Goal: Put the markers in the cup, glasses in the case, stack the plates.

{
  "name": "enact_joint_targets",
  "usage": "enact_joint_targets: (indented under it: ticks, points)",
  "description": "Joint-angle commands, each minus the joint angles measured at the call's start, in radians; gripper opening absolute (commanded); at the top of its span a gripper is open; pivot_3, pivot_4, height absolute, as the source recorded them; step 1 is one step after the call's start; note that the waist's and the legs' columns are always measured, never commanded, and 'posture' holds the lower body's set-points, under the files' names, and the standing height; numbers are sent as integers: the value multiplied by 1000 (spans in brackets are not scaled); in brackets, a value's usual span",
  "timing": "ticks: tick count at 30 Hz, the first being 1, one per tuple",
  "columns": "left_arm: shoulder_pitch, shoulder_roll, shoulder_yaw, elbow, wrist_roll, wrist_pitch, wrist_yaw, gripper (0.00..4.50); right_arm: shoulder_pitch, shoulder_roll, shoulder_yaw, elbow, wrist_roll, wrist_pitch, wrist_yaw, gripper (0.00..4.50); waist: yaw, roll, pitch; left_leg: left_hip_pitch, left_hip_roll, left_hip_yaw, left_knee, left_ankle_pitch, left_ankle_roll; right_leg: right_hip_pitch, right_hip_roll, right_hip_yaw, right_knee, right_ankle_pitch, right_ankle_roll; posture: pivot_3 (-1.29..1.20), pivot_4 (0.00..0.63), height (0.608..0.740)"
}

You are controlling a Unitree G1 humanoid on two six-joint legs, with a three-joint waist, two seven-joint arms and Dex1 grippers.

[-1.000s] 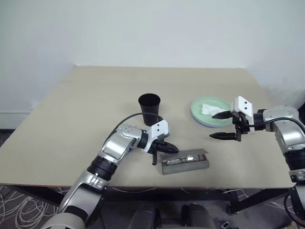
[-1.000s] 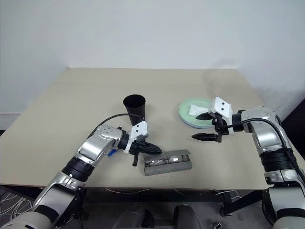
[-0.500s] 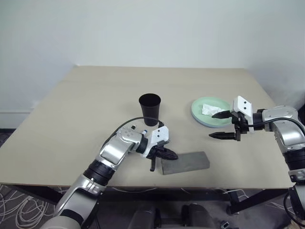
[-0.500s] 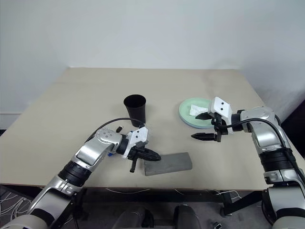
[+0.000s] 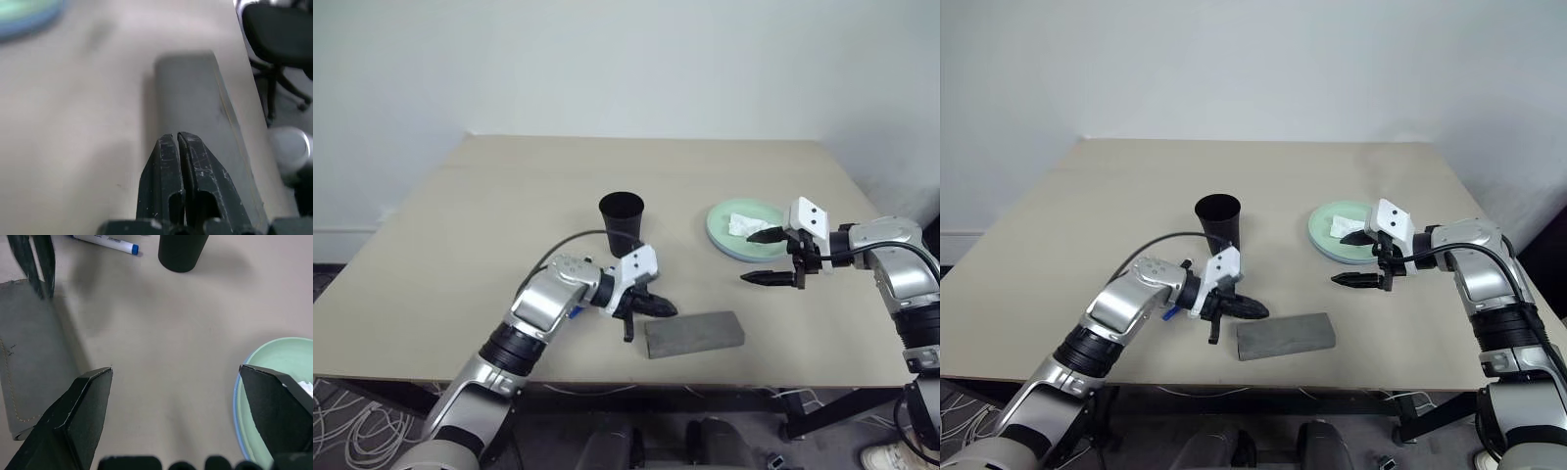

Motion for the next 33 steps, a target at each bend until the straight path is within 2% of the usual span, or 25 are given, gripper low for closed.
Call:
enact_joint_targets:
  ticks: [1,9,15,19,26,33]
  points:
    - [-27,31,93,-108,-62,89,54,32,-27,-2,-12,-11,3,-9,0,4500,-1,0,0,0,0,0,0,0,0,0,0,0,0,0,0,0,0,738]
    - [87,198,206,-208,-97,141,122,32,-19,0,-9,-14,4,-5,1,4500,-6,0,0,0,0,0,-1,0,-1,0,1,0,0,0,0,0,0,738]
    - [143,285,254,-143,-84,97,158,32,-36,12,1,2,1,-9,6,4500,-1,0,0,0,0,0,-1,0,-1,0,0,0,-1,0,0,0,0,738]
    - [148,300,282,-107,-96,78,179,1245,-42,15,8,16,-4,-22,15,4500,0,0,0,0,0,0,-2,0,-1,0,-2,0,-1,0,0,0,0,738]
    - [156,316,310,-24,-66,3,232,3749,-52,27,12,29,-9,-30,14,4500,0,0,0,0,0,0,-6,-1,-3,-3,-4,-1,-1,1,-1,0,0,738]
    - [165,314,293,18,-36,-34,264,3749,-53,31,12,31,-11,-34,14,4500,0,0,0,0,0,0,-7,-1,-5,-4,-3,-2,-1,3,-5,0,0,738]
